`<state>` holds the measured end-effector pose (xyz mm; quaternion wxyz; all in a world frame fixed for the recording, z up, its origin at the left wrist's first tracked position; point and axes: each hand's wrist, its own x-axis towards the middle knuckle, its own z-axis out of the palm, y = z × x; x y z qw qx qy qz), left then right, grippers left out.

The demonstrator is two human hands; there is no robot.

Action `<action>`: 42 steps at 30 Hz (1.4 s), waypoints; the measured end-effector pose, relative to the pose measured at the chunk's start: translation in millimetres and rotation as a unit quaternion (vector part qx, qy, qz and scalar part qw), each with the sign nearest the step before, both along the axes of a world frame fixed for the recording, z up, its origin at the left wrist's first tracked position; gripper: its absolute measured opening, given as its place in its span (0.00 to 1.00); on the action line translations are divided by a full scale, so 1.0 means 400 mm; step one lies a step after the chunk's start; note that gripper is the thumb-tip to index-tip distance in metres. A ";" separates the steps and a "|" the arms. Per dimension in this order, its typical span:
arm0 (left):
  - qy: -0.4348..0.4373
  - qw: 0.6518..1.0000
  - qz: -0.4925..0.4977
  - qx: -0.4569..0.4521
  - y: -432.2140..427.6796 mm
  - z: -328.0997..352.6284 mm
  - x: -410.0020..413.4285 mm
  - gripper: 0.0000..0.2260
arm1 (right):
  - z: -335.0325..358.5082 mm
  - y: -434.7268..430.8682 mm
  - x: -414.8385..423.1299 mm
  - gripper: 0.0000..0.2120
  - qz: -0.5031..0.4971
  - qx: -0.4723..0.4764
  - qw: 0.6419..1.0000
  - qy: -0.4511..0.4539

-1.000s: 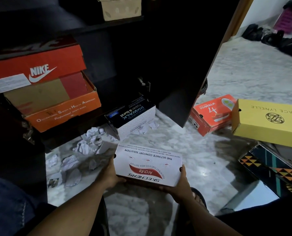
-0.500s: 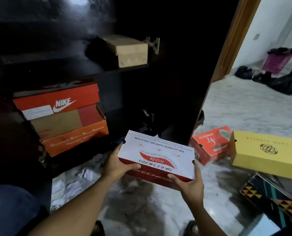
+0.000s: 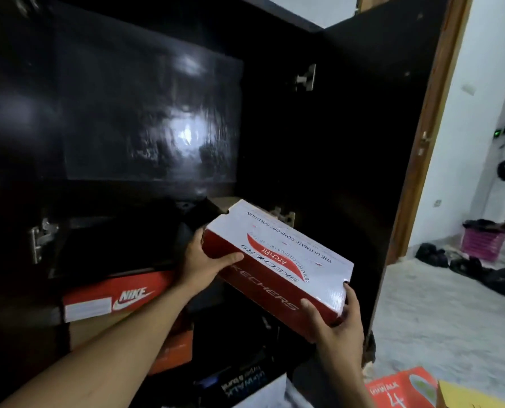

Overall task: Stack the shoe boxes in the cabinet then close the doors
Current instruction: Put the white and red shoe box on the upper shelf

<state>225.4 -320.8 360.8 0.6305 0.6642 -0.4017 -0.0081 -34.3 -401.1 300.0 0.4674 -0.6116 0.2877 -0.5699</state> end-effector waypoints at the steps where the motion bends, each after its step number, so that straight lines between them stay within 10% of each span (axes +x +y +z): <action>1: -0.001 1.000 0.008 -0.014 -0.019 0.026 0.009 0.42 | 0.025 -0.006 0.030 0.41 -0.017 -0.004 1.000 0.001; 5: 0.023 0.998 0.022 -0.052 -0.110 0.109 0.050 0.42 | 0.102 -0.060 0.138 0.51 -0.057 -0.037 0.998 0.007; 12: 0.025 0.996 -0.078 0.044 -0.230 0.137 0.097 0.26 | 0.172 -0.165 0.298 0.41 -0.027 -0.055 0.997 0.056; 18: 0.003 0.989 -0.122 0.083 -0.294 0.091 0.106 0.35 | 0.170 -0.232 0.354 0.38 0.020 -0.117 0.984 0.132; 22: -0.072 0.989 -0.047 0.119 -0.368 0.077 0.153 0.47 | 0.182 -0.301 0.382 0.35 0.041 -0.173 0.963 0.200; 29: -0.104 0.979 0.039 0.168 -0.423 0.107 0.224 0.34 | 0.213 -0.395 0.477 0.36 0.067 -0.231 0.906 0.349; 42: -0.109 0.974 0.055 0.193 -0.463 0.105 0.288 0.24 | 0.193 -0.456 0.568 0.38 0.081 -0.239 0.908 0.336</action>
